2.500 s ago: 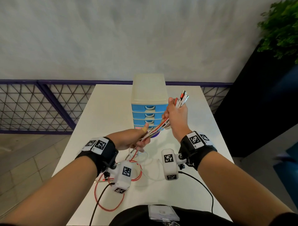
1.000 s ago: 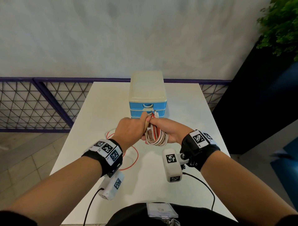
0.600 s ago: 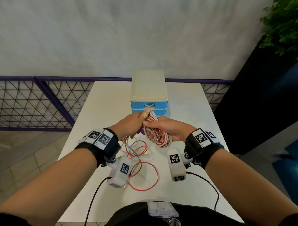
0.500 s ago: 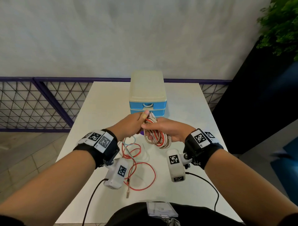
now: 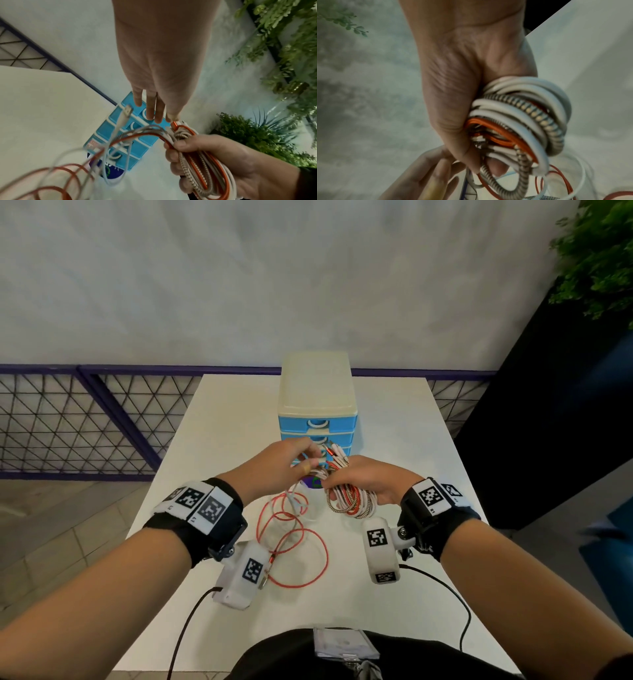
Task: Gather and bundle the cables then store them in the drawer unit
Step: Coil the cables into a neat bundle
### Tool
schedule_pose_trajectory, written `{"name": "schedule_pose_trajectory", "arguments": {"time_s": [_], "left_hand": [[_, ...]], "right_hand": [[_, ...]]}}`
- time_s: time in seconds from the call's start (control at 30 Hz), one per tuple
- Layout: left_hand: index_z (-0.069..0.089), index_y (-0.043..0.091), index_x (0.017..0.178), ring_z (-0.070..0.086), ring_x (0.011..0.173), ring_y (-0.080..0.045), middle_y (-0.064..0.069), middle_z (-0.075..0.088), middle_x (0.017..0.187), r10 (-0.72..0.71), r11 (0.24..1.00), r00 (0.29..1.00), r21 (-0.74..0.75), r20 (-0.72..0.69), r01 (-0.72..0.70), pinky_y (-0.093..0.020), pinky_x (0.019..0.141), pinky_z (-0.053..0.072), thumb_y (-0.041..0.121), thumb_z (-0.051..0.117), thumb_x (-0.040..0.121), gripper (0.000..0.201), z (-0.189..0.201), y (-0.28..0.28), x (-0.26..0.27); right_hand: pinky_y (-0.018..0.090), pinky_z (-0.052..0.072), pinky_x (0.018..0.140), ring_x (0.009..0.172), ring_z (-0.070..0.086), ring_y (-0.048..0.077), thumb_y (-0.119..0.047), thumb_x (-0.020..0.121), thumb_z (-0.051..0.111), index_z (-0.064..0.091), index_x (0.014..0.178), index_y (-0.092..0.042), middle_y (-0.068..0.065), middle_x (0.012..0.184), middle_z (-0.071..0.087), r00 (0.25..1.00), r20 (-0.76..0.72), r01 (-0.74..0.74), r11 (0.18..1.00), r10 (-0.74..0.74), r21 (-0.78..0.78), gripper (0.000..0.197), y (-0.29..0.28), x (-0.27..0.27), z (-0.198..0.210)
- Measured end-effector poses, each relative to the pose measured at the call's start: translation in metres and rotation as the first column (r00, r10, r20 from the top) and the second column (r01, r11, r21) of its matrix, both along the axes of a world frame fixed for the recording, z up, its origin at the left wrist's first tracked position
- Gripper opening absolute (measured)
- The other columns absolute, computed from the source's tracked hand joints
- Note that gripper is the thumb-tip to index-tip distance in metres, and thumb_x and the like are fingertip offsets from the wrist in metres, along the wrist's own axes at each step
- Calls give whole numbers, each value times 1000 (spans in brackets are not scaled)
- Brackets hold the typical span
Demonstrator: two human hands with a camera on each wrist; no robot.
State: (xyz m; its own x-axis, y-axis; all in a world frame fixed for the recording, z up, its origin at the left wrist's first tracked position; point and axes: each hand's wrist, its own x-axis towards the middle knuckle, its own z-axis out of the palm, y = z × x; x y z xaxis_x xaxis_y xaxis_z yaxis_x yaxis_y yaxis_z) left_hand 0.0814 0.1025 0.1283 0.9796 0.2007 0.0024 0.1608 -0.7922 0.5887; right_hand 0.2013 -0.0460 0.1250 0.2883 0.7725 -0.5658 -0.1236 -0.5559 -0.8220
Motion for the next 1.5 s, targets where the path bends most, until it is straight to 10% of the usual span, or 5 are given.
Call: {"name": "schedule_pose_trajectory", "arguments": {"time_s": [0.63, 0.83, 1.0, 1.17, 1.5], "left_hand": [[41, 15, 120, 53, 108, -27, -7, 51, 121, -40, 994, 975, 89, -219, 61, -37, 90, 44, 32, 49, 95, 31, -40, -10, -13], [46, 13, 126, 31, 139, -21, -6, 44, 140, -95, 875, 983, 458, -159, 159, -54, 118, 0, 51, 42, 93, 51, -17, -39, 6], [48, 16, 95, 59, 87, -26, -3, 62, 90, -20, 987, 1000, 160, -1, 20, -40, 90, 47, 35, 33, 100, 25, -17, -48, 10], [50, 18, 79, 35, 45, -8, 3, 40, 64, 18, 825, 992, -559, -128, -87, -19, 41, 33, 37, 32, 101, 34, -6, -53, 14], [47, 19, 77, 27, 45, -7, 9, 30, 55, -165, 550, 965, -831, -204, -82, -18, 52, 36, 46, 29, 100, 40, -6, -48, 4]], "right_hand": [[34, 54, 66, 58, 64, 23, -20, 99, 48, 53, 78, -14, 4, 57, 61, 798, 306, 382, 829, -519, 408, 23, 5, 20, 12], [23, 51, 51, 45, 56, 9, -19, 99, 50, 51, 84, -15, 5, 60, 55, 751, 314, 367, 762, -581, 533, 15, 27, -2, 16], [27, 53, 51, 49, 62, 17, -22, 99, 50, 49, 85, -15, -3, 47, 55, 662, 103, 562, 583, -742, 586, 16, 30, 3, 21], [26, 45, 45, 41, 50, 16, -26, 101, 47, 41, 72, -16, -2, 47, 42, 592, -204, 726, 406, -780, 555, 31, 25, 6, 24], [23, 39, 42, 33, 42, 8, -25, 101, 47, 40, 74, -17, -8, 41, 35, 572, -389, 790, 357, -722, 498, 30, 21, 5, 29]]}}
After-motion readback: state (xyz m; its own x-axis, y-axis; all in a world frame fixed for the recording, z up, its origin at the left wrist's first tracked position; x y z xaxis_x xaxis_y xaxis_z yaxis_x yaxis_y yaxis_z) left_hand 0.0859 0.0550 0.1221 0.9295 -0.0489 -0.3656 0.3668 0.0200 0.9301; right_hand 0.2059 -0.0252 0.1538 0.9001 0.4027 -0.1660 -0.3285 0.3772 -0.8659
